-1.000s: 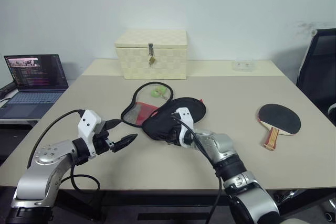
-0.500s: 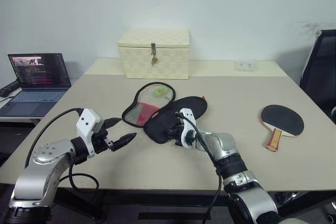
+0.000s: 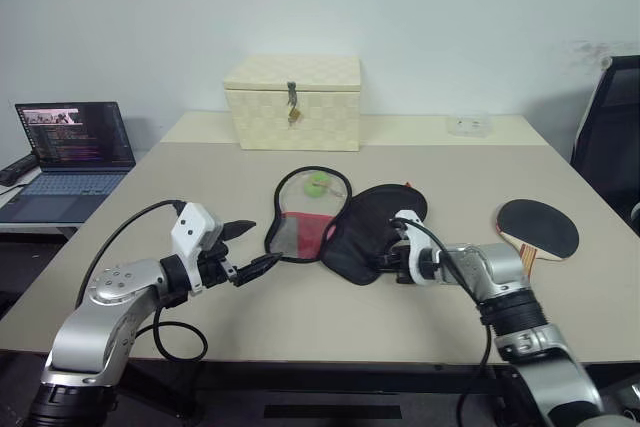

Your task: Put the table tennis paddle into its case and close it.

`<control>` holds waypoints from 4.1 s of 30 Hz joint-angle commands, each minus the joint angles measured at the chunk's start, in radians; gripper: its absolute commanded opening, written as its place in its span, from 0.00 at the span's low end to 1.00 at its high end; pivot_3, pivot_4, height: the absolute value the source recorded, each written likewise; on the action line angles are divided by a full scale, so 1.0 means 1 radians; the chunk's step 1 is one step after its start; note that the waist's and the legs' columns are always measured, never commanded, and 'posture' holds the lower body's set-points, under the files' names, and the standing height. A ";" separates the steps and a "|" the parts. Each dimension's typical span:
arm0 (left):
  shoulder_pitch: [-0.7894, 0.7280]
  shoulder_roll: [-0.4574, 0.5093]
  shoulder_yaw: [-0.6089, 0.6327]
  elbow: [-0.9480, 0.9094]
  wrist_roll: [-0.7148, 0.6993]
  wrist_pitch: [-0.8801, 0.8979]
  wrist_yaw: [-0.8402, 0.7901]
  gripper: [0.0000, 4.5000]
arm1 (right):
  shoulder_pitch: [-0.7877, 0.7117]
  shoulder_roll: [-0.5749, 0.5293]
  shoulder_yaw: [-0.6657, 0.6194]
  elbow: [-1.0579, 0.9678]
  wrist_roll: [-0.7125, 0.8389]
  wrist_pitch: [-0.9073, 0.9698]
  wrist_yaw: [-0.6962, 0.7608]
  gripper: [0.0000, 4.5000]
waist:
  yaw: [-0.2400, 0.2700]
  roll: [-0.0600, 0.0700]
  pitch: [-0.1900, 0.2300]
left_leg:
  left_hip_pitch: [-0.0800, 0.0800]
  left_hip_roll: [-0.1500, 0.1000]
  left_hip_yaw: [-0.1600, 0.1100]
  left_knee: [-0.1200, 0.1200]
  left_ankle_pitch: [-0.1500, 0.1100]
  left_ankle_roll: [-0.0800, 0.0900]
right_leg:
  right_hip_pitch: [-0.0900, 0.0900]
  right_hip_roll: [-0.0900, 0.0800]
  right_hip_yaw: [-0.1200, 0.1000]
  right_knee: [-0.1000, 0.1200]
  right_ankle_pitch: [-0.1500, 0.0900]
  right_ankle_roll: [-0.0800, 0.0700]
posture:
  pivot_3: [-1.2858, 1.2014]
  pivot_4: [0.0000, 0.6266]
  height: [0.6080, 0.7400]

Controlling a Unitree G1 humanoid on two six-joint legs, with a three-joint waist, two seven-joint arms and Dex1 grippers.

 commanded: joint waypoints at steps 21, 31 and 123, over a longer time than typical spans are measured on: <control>-0.005 -0.016 -0.009 -0.028 0.011 -0.021 0.011 1.00 | -0.461 -0.067 0.208 0.843 -0.475 -0.673 0.387 0.01 | 0.001 0.000 0.000 | -0.001 0.000 0.000 0.001 0.000 0.000 | 0.000 0.000 -0.001 0.000 0.000 0.000 | 0.52 0.24 1.00; -0.019 -0.026 -0.021 -0.016 0.018 -0.028 0.011 1.00 | -0.496 -0.073 0.189 0.905 -0.558 -0.738 0.369 0.01 | 0.001 0.000 0.000 | -0.001 0.000 -0.001 0.001 0.000 0.000 | 0.000 -0.001 0.000 0.000 0.000 0.000 | 0.52 0.24 1.00; -0.251 -0.086 -0.131 0.183 0.090 -0.139 -0.154 1.00 | 0.380 -0.135 -0.394 -0.409 -0.155 0.063 -0.345 0.69 | -0.010 0.002 -0.001 | -0.004 -0.001 0.000 0.006 0.000 0.000 | 0.000 0.002 0.000 0.001 0.001 0.002 | 0.52 0.24 1.00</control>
